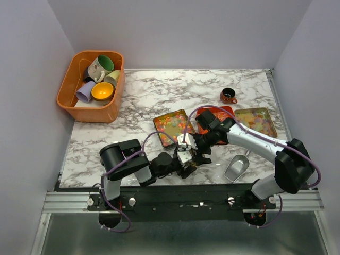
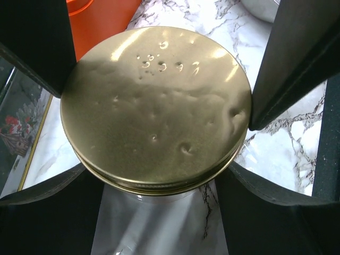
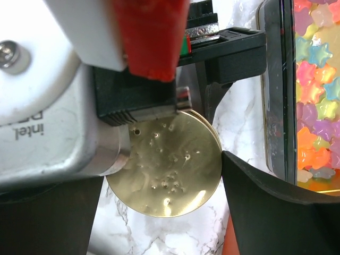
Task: Pack the candies
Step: Screw the bottle lid onto the packing bottle.
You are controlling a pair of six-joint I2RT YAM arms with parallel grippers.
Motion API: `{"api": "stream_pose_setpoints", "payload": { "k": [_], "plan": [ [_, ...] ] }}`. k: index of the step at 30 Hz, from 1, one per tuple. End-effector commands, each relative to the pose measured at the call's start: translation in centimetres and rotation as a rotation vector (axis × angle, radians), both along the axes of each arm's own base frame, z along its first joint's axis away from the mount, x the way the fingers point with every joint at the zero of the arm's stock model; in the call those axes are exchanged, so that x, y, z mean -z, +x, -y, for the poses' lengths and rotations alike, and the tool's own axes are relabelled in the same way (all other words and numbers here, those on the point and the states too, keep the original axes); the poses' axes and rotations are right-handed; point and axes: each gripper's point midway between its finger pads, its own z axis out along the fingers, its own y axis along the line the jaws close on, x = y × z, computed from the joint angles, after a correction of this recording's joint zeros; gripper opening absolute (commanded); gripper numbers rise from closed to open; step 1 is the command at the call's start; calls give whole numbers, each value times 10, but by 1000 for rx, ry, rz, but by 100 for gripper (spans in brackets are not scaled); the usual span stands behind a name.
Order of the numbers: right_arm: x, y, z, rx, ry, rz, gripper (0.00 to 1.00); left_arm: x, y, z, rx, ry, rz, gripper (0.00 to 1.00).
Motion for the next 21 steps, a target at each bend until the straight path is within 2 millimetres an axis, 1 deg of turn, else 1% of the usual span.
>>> {"api": "stream_pose_setpoints", "payload": {
  "k": [1, 2, 3, 8, 12, 13, 15, 17, 19, 21],
  "plan": [
    [13, -15, -2, 6, -26, -68, 96, 19, -5, -7, -2, 66, -4, 74],
    [9, -14, -2, 24, -20, -62, 100, 19, -5, -8, -4, 66, -4, 74],
    [7, -15, -1, 31, -21, -64, 100, 17, -4, -7, 4, 71, 19, 74],
    [-6, -9, 0, 85, -18, -39, 100, 17, -5, -7, 9, 69, 19, 74],
    [-12, 0, 10, 119, -30, -5, 100, 17, -5, -8, 9, 73, 17, 74],
    [-13, 6, 15, 146, -33, 1, 100, 17, -5, -8, 10, 71, 18, 74],
    [-12, 15, 22, 173, -44, 12, 100, 17, -5, -8, 10, 71, 16, 74],
    [-6, 26, 30, 207, -66, 22, 100, 18, -6, -8, 10, 71, 12, 74],
    [-1, 34, 31, 220, -79, 24, 100, 18, -6, -7, 11, 70, 9, 74],
    [0, 36, 31, 236, -72, 4, 100, 19, -7, -8, 13, 72, 8, 74]
  ]
}}
